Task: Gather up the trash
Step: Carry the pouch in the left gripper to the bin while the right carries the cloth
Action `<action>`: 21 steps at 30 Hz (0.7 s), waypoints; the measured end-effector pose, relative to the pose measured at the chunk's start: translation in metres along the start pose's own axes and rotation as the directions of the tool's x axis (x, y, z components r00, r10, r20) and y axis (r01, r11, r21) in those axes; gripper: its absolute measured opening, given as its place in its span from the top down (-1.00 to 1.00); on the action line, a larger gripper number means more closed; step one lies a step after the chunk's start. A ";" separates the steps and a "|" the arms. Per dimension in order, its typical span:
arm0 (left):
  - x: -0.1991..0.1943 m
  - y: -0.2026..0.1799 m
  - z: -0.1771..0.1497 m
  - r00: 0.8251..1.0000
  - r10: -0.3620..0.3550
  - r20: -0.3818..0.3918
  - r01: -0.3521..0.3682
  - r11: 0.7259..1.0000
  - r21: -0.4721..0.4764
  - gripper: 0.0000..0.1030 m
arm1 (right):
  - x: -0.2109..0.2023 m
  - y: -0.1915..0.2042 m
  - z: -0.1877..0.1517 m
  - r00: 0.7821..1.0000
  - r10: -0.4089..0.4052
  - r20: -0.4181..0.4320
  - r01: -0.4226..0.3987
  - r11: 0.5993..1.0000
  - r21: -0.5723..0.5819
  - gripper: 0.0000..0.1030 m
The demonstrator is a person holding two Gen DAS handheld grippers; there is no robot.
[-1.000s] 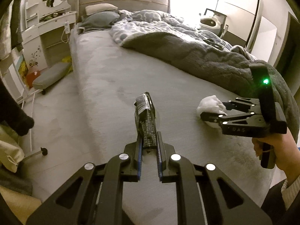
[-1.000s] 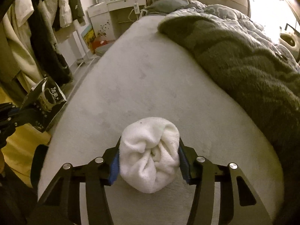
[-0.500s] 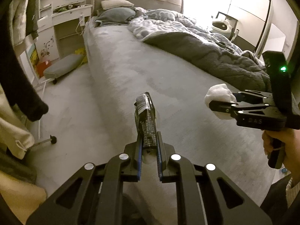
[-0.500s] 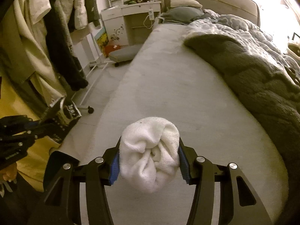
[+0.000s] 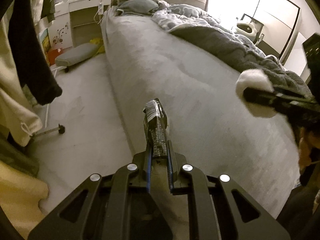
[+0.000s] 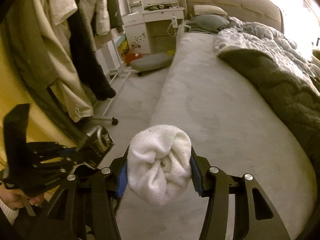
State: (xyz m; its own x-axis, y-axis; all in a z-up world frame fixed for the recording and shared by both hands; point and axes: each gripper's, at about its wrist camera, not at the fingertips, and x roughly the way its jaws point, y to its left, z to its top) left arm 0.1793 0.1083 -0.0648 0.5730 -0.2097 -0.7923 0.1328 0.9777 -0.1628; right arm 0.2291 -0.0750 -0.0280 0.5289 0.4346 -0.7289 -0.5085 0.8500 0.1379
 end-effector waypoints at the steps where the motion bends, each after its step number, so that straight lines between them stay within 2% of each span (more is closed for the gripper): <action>1: 0.000 0.002 -0.003 1.000 0.006 -0.004 -0.006 1.000 -0.004 0.72 | -0.003 0.005 -0.001 1.000 0.004 0.005 -0.004 1.000 -0.001 -0.02; 11: 0.003 0.035 -0.043 0.994 0.065 -0.092 -0.070 0.996 -0.052 0.72 | -0.022 0.056 -0.032 0.997 0.067 0.029 -0.068 0.997 0.043 -0.02; 17: 0.019 0.055 -0.082 0.977 0.080 -0.200 -0.097 0.992 -0.077 0.72 | -0.024 0.080 -0.052 0.996 0.089 0.027 -0.091 0.993 0.071 -0.02; 21: 0.031 0.068 -0.104 0.958 0.082 -0.274 -0.113 0.989 -0.098 0.72 | -0.020 0.095 -0.064 0.994 0.111 0.017 -0.112 0.990 0.083 -0.02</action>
State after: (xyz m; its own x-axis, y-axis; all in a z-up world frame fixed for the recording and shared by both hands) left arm 0.1214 0.1692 -0.1615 0.3387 -0.1176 -0.9335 -0.0124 0.9915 -0.1294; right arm 0.1270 -0.0215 -0.0432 0.4806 0.5314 -0.6976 -0.5061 0.8177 0.2742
